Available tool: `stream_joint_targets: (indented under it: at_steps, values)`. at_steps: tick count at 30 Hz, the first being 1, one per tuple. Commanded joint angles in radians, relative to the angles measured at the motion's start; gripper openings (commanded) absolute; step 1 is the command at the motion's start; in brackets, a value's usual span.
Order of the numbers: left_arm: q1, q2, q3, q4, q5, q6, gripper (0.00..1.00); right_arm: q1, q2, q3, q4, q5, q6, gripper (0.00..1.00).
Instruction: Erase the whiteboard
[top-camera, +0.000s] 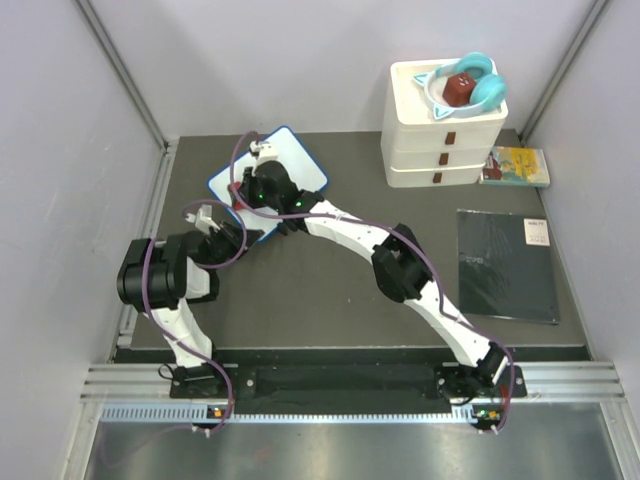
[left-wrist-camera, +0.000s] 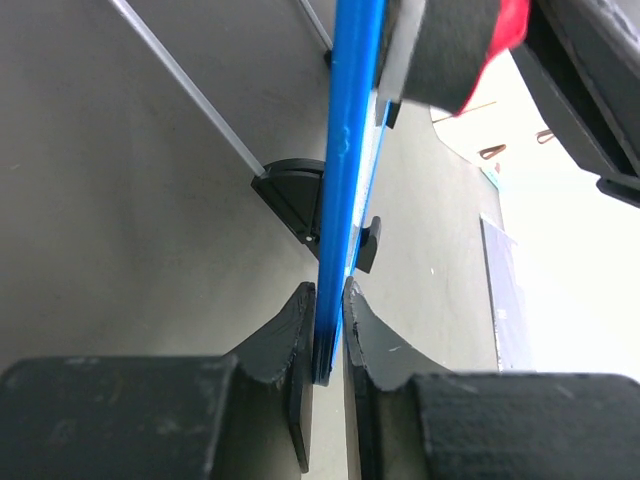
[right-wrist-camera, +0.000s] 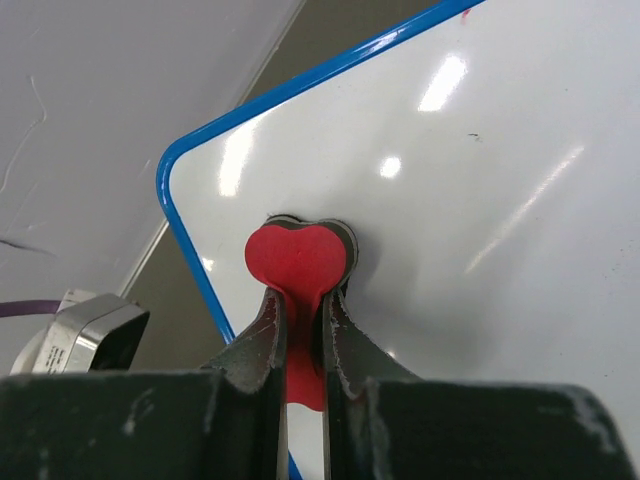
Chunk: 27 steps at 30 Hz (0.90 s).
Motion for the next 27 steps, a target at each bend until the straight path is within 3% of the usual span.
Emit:
stream_joint_targets:
  at_steps: [1,17,20,24,27]
  values:
    - [-0.008,-0.029,0.0,-0.076,-0.011,0.037,0.07,-0.005,0.042,0.045,0.034,0.101,-0.033,0.0]
    - [-0.008,-0.025,0.0,-0.069,0.009,0.038,0.07,-0.07,-0.057,-0.183,0.0,0.218,0.001,0.0]
    - [-0.008,-0.034,-0.006,-0.072,0.006,0.044,0.07,-0.087,-0.131,-0.29,0.027,0.215,0.017,0.0]
    - [-0.007,-0.041,-0.012,-0.072,0.006,0.044,0.07,-0.123,-0.342,-0.681,0.245,0.215,0.07,0.0]
    - [-0.007,-0.038,-0.01,-0.067,0.011,0.044,0.08,-0.143,-0.49,-0.868,0.264,0.256,0.077,0.0]
